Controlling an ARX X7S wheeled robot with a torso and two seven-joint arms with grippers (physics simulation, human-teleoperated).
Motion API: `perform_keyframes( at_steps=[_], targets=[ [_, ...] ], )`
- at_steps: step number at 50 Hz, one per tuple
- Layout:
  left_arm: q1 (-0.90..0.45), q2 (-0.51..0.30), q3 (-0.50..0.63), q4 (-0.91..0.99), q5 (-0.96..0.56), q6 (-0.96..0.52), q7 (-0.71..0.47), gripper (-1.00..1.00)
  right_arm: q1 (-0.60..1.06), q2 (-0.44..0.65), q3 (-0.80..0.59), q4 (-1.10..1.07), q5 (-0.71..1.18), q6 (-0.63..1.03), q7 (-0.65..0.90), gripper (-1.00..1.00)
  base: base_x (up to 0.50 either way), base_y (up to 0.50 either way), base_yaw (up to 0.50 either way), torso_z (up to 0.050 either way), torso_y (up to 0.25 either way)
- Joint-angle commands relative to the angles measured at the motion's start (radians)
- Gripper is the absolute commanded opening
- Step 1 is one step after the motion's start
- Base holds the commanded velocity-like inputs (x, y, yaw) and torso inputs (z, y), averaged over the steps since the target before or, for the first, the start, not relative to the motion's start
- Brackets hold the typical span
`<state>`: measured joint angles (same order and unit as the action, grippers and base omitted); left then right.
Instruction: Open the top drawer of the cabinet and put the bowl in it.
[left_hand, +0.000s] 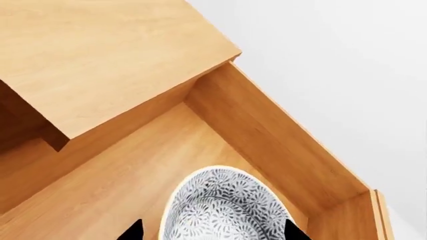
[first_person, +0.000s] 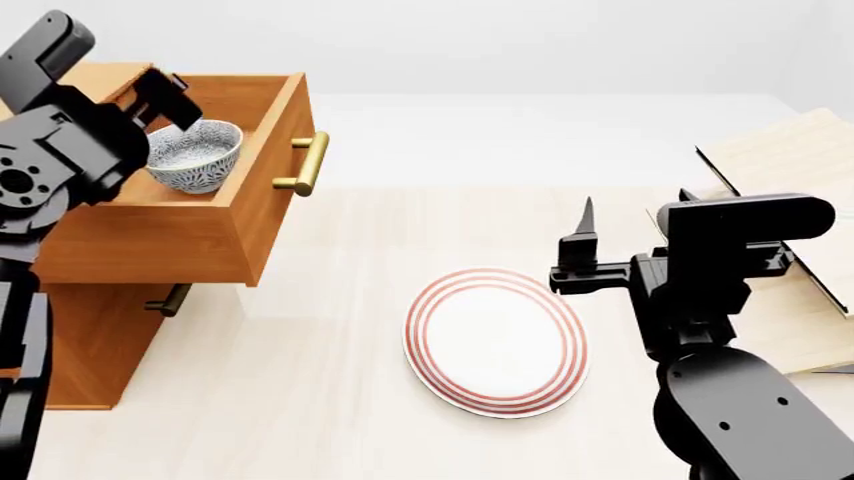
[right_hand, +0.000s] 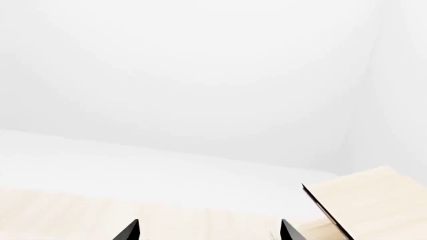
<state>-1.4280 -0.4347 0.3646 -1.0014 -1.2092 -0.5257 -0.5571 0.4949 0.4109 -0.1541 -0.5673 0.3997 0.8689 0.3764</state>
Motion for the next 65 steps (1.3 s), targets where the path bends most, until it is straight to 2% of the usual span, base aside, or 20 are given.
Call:
perform_keyframes(
  at_steps=[1,9,22,31,45,56,59,62,65],
  targets=[
    [-0.001,-0.007,-0.003,0.024,-0.001,-0.005,-0.006,1.00,-0.002,0.001,-0.001,0.003,0.002,-0.005,0.002,1.00,0.00,0.00,0.00,0.000,0.000],
    [0.015,-0.039,-0.004,0.184,-0.013,-0.028,-0.033,1.00,0.000,0.001,-0.004,0.005,0.003,-0.006,0.002,1.00,0.00,0.00,0.00,0.000,0.000],
    [0.099,-0.150,-0.009,0.657,-0.091,-0.135,-0.124,1.00,0.011,0.006,-0.002,-0.020,0.012,0.015,0.010,1.00,0.00,0.00,0.00,0.000,0.000],
    [0.182,-0.215,0.022,0.883,-0.060,-0.128,-0.097,1.00,-0.005,0.013,0.005,-0.075,0.024,0.031,0.021,1.00,0.00,0.00,0.00,0.000,0.000],
    [0.458,-0.388,-0.051,1.430,-0.079,-0.050,-0.196,1.00,-0.066,0.026,0.047,-0.234,0.060,0.056,0.054,1.00,0.00,0.00,0.00,0.000,0.000],
    [0.751,-0.533,-0.187,1.683,-0.106,0.078,-0.239,1.00,-0.048,0.045,0.138,-0.458,0.164,0.203,0.110,1.00,0.00,0.00,0.00,0.000,0.000],
    [0.830,-0.564,-0.225,1.731,-0.096,0.113,-0.238,1.00,-0.046,0.128,0.118,-0.479,0.289,0.154,0.234,1.00,0.00,0.00,0.00,0.000,0.000],
    [0.896,-0.591,-0.259,1.777,-0.094,0.141,-0.239,1.00,-0.025,0.272,0.026,-0.479,0.442,0.033,0.421,1.00,0.00,0.00,0.00,0.000,0.000],
    [0.937,-0.620,-0.293,1.827,-0.110,0.159,-0.249,1.00,-0.003,0.378,-0.066,-0.479,0.511,-0.077,0.534,1.00,0.00,0.00,0.00,0.003,0.000]
  ],
)
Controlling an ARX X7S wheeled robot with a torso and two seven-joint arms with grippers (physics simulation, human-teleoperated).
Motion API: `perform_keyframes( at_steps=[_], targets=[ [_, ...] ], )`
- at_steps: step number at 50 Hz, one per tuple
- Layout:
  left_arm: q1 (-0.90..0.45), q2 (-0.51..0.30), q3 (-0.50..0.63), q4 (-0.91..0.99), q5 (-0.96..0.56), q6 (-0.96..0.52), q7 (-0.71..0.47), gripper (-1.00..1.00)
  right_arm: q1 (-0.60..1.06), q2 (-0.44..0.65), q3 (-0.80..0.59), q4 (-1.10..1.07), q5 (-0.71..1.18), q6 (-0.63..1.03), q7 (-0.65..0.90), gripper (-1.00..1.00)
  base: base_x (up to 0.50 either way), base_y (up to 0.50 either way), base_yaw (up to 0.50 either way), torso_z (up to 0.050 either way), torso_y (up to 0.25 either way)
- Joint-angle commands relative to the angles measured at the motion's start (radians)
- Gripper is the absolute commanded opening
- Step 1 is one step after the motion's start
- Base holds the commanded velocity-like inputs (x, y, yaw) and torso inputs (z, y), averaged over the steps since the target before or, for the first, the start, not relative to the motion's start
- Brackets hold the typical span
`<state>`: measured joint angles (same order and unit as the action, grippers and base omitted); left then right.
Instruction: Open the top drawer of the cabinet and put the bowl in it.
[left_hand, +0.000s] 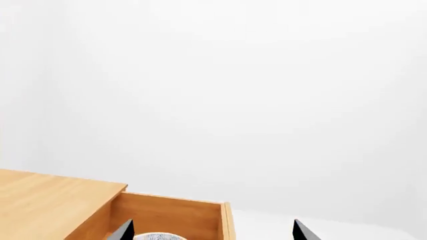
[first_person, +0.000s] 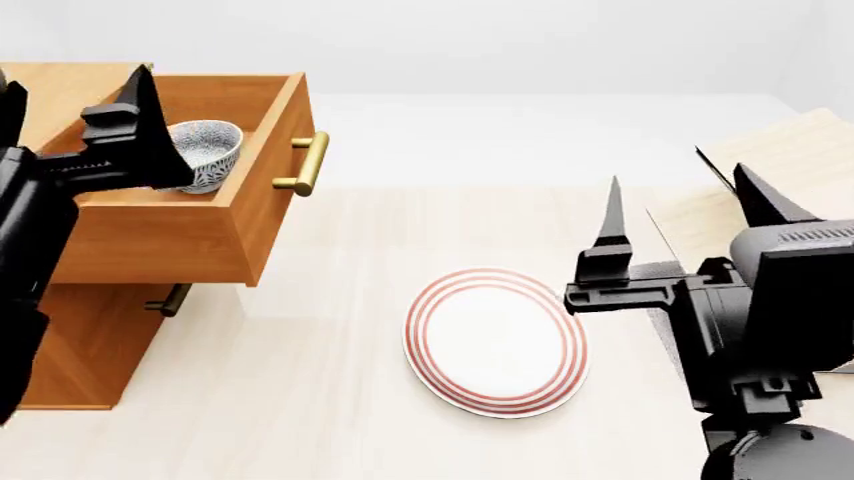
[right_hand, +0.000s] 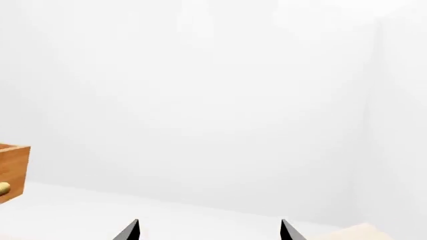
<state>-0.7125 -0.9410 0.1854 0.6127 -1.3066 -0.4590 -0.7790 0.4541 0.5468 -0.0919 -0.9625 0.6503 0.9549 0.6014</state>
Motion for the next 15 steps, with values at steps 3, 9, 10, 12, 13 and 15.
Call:
perform_keyframes(
  at_steps=[3,9,10,12,13,15],
  targets=[
    [0.238,-0.144,-0.143,0.248,-0.035,0.101,-0.041,1.00,0.083,0.340,-0.226,-0.084,0.310,-0.261,0.402,1.00,0.00,0.00,0.00,0.000,0.000],
    [0.210,-0.192,-0.177,0.283,-0.100,0.102,-0.075,1.00,0.256,0.528,-0.470,-0.084,0.385,-0.455,0.556,1.00,0.00,0.00,0.00,0.000,0.000],
    [0.203,-0.199,-0.180,0.287,-0.110,0.101,-0.080,1.00,0.294,0.558,-0.525,-0.084,0.389,-0.491,0.578,1.00,0.00,0.00,0.00,0.000,0.000],
    [0.181,-0.212,-0.181,0.295,-0.131,0.095,-0.093,1.00,0.381,0.610,-0.644,-0.084,0.394,-0.558,0.617,1.00,0.00,0.00,0.00,0.000,0.000],
    [0.181,-0.216,-0.185,0.299,-0.135,0.096,-0.097,1.00,0.431,0.633,-0.709,-0.084,0.394,-0.591,0.634,1.00,0.00,0.00,0.00,0.000,0.000],
    [0.175,-0.231,-0.196,0.312,-0.153,0.098,-0.109,1.00,0.552,0.676,-0.860,-0.084,0.391,-0.654,0.666,1.00,0.00,0.00,0.00,0.000,0.000]
  ],
)
